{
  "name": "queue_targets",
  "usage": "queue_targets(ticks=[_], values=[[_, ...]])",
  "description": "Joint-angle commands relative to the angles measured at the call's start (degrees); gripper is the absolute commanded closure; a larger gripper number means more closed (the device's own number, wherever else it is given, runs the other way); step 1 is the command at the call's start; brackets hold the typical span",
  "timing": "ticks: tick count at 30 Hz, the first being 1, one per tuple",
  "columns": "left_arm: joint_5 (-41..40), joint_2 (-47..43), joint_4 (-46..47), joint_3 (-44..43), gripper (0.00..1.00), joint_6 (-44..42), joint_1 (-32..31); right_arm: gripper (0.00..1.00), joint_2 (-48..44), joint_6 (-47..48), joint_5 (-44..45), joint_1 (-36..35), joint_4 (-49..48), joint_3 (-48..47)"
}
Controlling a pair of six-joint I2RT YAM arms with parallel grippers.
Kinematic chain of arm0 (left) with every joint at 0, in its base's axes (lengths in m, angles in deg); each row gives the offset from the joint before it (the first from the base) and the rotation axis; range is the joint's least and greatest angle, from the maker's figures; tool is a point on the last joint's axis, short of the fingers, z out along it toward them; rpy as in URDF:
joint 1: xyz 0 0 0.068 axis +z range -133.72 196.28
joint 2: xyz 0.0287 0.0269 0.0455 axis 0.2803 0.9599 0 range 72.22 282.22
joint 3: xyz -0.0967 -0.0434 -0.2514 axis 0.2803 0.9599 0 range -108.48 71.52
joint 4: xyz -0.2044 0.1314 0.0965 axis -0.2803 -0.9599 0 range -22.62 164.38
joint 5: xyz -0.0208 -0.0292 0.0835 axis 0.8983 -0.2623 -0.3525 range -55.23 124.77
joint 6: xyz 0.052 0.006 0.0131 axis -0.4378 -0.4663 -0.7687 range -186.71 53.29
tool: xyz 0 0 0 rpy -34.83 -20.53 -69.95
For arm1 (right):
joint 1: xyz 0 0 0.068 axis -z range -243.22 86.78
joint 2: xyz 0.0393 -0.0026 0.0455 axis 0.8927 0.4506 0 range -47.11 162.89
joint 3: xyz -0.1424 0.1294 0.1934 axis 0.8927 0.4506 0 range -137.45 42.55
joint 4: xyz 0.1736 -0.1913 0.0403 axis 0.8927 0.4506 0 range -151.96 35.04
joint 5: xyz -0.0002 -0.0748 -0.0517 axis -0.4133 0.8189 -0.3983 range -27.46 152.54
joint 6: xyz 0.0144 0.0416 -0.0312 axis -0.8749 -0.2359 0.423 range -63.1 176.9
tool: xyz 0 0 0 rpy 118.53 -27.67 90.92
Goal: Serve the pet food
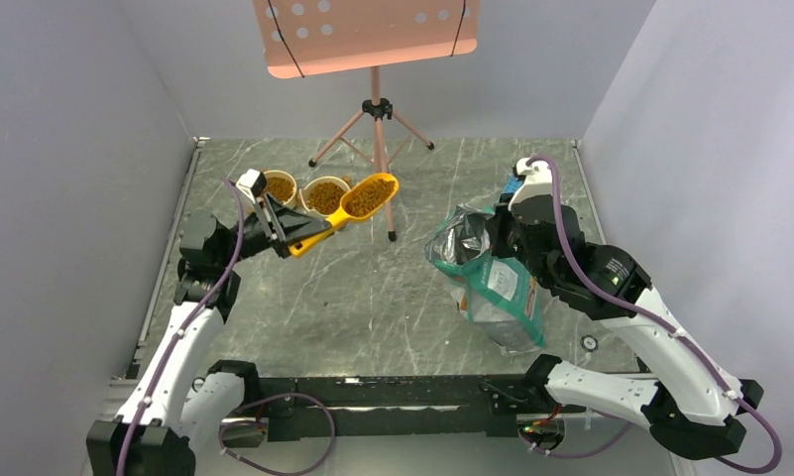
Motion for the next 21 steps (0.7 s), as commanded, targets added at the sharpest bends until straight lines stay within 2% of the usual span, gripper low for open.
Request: queue_targets(ticks=[1,4,7,16,21], values=[[2.60,5.02,9.12,0.11,1.00,-3.15,5.71,1.00,-0.89,-0.20,2.61,0.27,0.59,-2.57],[4.13,9.53,11.07,-1.43,1.00,-5.61,10.13,1.00,-0.78,0.68,1.97,0.31,1.06,-3.45],[3.81,14.37,11.48,-4.07,1.00,-9.49,11.32,1.00,-1.24,1.38,2.27,0.25,1.53,-3.90],[9.32,27.75,26.78,-4.15,1.00,-6.94,24.61,1.00,-3.00,0.63,2.97,0.33,3.08,-4.57],[12.58,31.72,18.20,-6.47,1.00,-14.85,32.88,1.00,-3.17,1.82,3.70,0.24,3.08,-5.20]])
